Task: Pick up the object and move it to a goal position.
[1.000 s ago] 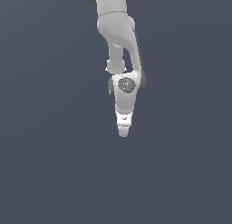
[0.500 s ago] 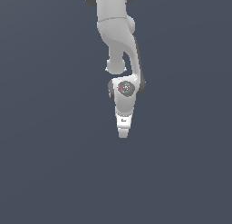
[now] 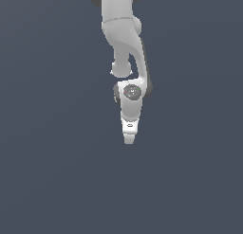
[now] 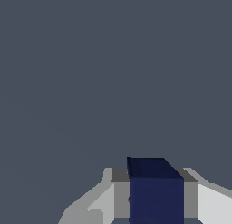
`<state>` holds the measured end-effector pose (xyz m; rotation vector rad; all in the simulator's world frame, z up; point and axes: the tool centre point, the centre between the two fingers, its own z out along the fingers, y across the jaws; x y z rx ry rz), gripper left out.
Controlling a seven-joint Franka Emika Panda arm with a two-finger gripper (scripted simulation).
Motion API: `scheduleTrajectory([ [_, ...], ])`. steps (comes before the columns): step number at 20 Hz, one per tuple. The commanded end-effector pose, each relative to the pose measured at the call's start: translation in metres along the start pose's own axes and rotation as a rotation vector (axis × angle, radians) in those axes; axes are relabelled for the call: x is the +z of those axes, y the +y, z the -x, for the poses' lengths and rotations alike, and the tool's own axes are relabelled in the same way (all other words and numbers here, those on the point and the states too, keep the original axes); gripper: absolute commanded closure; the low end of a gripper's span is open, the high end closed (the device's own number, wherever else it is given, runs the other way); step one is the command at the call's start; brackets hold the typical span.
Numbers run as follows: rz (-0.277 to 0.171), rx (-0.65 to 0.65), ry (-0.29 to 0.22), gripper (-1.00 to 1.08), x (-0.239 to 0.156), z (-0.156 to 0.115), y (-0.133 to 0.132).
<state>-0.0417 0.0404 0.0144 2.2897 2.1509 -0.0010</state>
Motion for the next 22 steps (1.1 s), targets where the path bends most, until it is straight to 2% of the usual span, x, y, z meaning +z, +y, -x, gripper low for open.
scheduleTrajectory([
  [1,0.001,0.0,0.0,1.08,-0.004,-0.003,0.0],
  [10,0.0,-0.002,0.0,1.08,-0.052,-0.034,0.002],
  [22,-0.001,-0.003,0.001,1.08,-0.17,-0.112,0.009],
])
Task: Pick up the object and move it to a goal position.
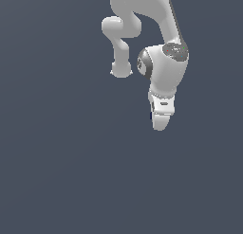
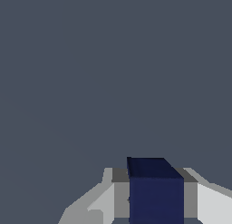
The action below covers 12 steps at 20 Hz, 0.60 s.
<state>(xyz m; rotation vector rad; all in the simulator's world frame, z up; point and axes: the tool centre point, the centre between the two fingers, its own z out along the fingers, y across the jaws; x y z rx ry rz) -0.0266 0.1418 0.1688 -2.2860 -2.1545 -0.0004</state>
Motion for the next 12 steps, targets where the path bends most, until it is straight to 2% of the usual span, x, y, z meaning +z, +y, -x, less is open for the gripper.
scheduleTrajectory([
  [1,-0.001,0.0,0.001,1.08,-0.026,-0.017,0.001],
  [7,-0.001,0.002,0.001,1.08,-0.074,-0.048,0.007],
  [12,0.0,0.002,0.0,1.08,-0.099,-0.065,0.01],
])
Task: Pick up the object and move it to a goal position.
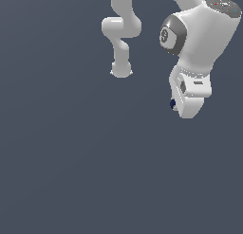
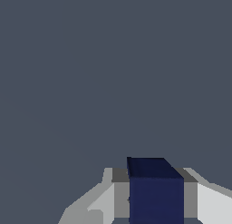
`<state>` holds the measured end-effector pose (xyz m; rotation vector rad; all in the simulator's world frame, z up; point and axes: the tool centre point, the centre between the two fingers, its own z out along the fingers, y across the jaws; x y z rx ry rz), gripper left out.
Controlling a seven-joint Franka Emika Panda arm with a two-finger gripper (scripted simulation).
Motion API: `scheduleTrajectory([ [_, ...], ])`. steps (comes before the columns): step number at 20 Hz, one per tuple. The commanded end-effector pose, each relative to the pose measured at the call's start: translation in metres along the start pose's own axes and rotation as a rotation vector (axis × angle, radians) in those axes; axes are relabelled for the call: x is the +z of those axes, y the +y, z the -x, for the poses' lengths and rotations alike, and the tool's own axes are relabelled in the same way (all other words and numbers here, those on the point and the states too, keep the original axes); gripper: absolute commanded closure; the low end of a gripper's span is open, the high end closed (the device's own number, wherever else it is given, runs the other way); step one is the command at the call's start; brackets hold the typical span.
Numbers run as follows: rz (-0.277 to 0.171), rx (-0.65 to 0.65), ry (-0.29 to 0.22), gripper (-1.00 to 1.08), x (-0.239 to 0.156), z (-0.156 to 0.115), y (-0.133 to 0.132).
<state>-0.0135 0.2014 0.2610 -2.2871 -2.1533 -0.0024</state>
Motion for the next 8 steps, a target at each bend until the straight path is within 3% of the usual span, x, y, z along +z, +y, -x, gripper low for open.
scheduleTrajectory([
  [1,-0.001,0.001,0.0,1.08,-0.01,-0.006,0.001],
  [8,-0.001,0.002,-0.001,1.08,-0.02,-0.013,0.004],
])
